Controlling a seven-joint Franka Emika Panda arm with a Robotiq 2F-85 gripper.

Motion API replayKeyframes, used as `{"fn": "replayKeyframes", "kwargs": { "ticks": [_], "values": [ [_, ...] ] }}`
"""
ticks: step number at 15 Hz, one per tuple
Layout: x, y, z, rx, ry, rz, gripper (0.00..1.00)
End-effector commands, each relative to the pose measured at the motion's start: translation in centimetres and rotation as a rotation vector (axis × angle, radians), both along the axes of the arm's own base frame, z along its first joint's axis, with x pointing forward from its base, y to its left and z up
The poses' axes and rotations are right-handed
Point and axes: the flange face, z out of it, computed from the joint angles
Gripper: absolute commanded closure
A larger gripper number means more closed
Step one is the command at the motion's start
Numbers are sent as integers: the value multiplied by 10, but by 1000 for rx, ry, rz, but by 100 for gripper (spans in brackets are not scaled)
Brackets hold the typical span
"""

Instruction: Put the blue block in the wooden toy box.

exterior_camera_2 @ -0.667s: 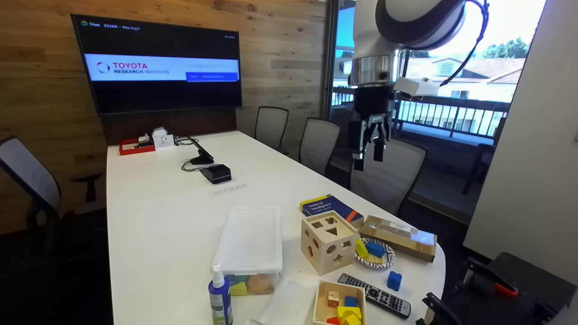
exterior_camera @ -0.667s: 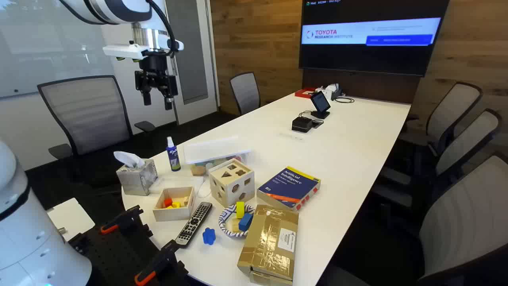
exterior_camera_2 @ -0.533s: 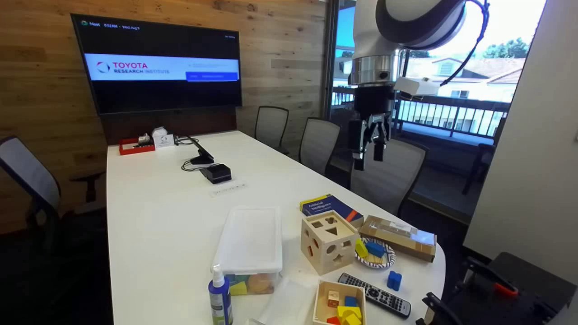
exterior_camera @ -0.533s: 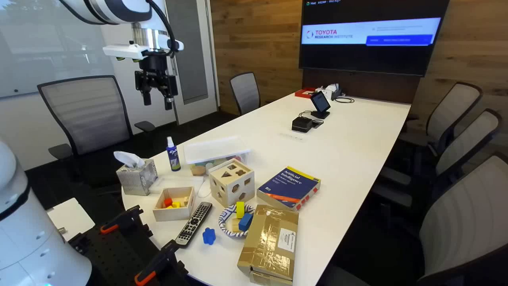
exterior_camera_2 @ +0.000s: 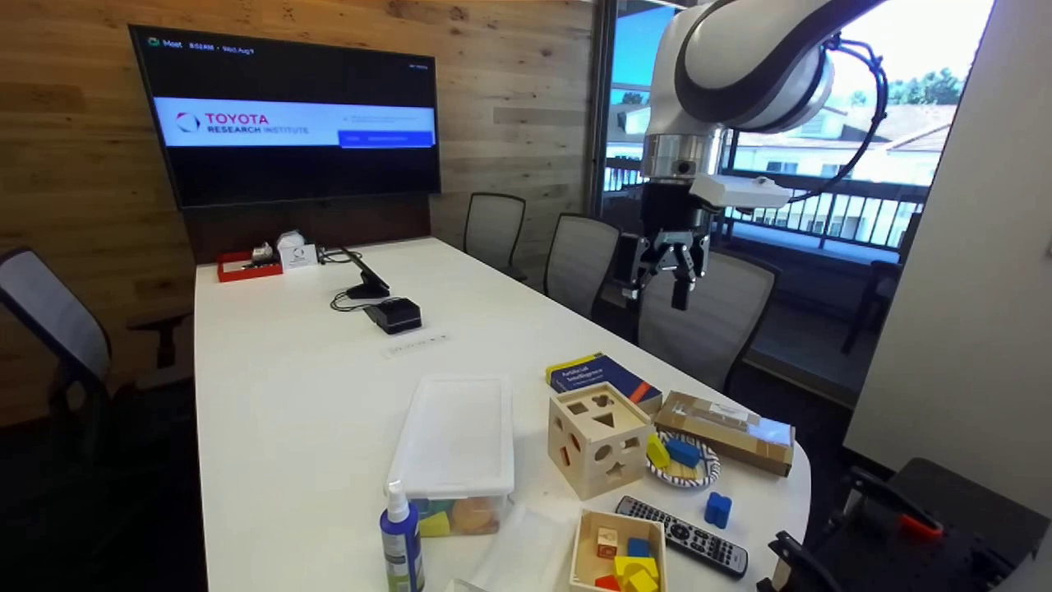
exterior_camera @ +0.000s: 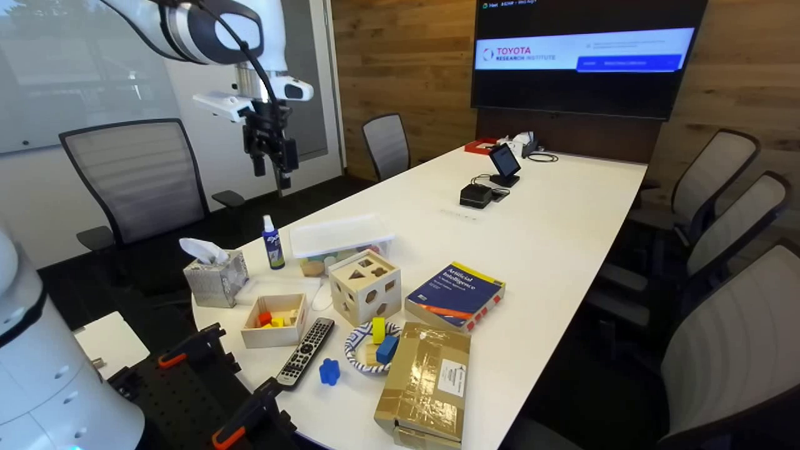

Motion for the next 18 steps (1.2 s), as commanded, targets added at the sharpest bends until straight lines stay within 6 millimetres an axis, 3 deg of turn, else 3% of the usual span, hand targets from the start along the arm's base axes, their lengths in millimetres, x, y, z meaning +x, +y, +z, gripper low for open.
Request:
{"fn": "replayKeyframes", "kwargs": {
  "ticks": [1, 4, 7, 10, 15, 18],
  "values": [
    [34, -78, -45, 41, -1, -198, 0],
    [48, -142, -98, 56, 13, -394, 0],
    [48, -173, -144, 144, 56, -564, 0],
    [40, -160, -181, 234, 101, -682, 0],
    [5, -106, -232, 280, 142, -911, 0],
    [-18, -86, -254, 261, 120, -1045, 0]
  ]
}}
